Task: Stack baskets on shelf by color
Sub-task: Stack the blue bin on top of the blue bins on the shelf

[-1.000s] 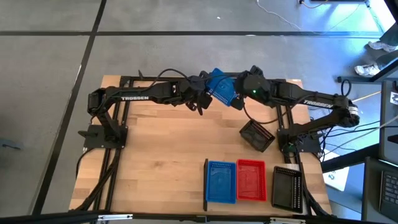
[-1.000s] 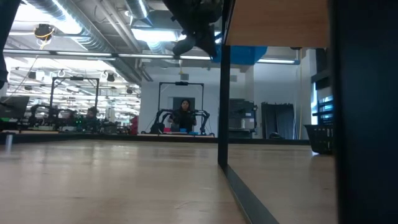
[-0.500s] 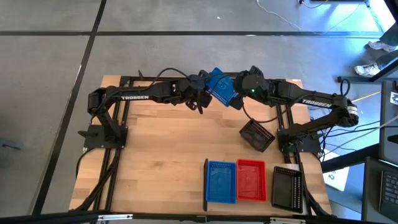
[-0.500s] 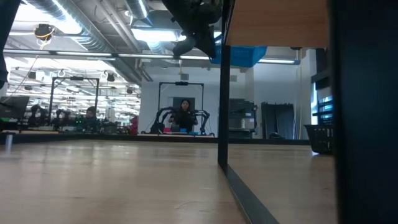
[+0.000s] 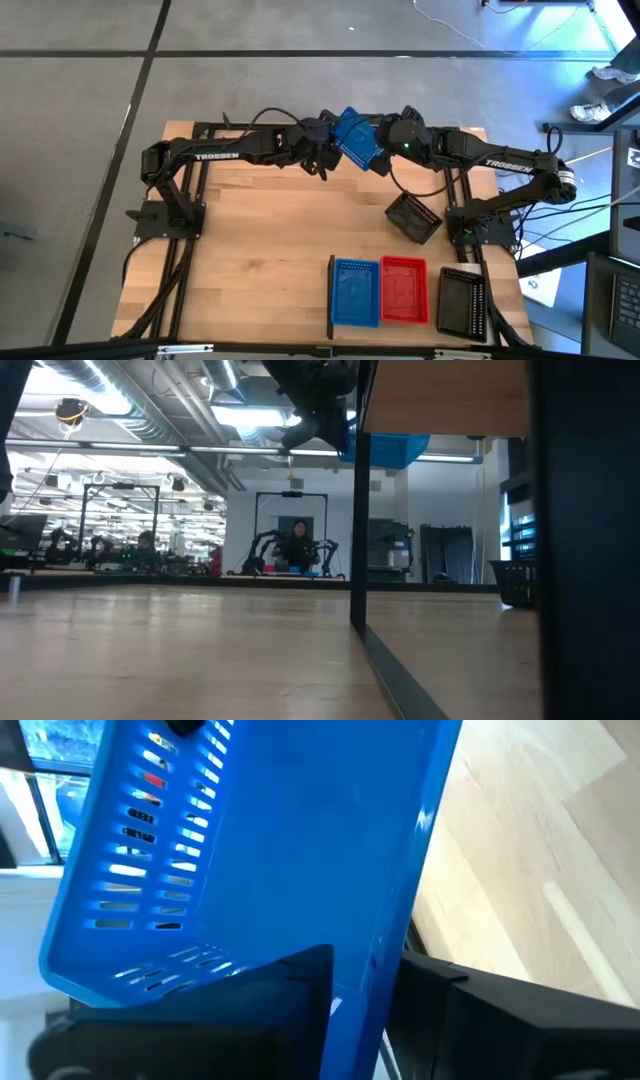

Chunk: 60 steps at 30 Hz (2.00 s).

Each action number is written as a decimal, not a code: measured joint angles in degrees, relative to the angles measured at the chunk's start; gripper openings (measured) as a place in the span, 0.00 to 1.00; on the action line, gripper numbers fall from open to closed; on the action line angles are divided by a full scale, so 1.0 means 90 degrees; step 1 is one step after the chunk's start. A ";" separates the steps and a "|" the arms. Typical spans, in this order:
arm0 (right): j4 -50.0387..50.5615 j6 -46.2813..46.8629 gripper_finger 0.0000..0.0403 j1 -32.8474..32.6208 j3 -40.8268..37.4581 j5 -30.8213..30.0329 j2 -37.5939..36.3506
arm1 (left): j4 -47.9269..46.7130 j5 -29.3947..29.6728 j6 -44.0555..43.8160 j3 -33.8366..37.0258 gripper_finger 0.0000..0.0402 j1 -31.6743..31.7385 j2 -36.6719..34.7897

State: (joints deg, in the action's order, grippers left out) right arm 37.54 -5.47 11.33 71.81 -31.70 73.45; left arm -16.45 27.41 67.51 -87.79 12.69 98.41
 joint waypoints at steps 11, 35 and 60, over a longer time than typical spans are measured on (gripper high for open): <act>0.0012 0.0219 0.00 -0.0010 -0.0001 -0.0111 0.0000 | -0.0005 0.0011 -0.0502 -0.0005 0.19 -0.0059 0.0000; 0.0201 -0.0075 0.00 -0.0015 -0.0015 -0.1034 0.0010 | -0.0176 -0.0167 -0.1567 -0.0027 0.18 -0.0690 -0.0019; 0.2532 0.3295 0.00 -0.0205 0.1989 -0.0066 -0.0012 | -0.1093 0.2522 -0.4989 -0.0027 0.18 -0.1407 -0.1342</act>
State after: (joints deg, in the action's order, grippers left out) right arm 60.32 24.19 9.48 89.71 -32.29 73.34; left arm -26.28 50.11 22.60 -88.03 0.03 86.33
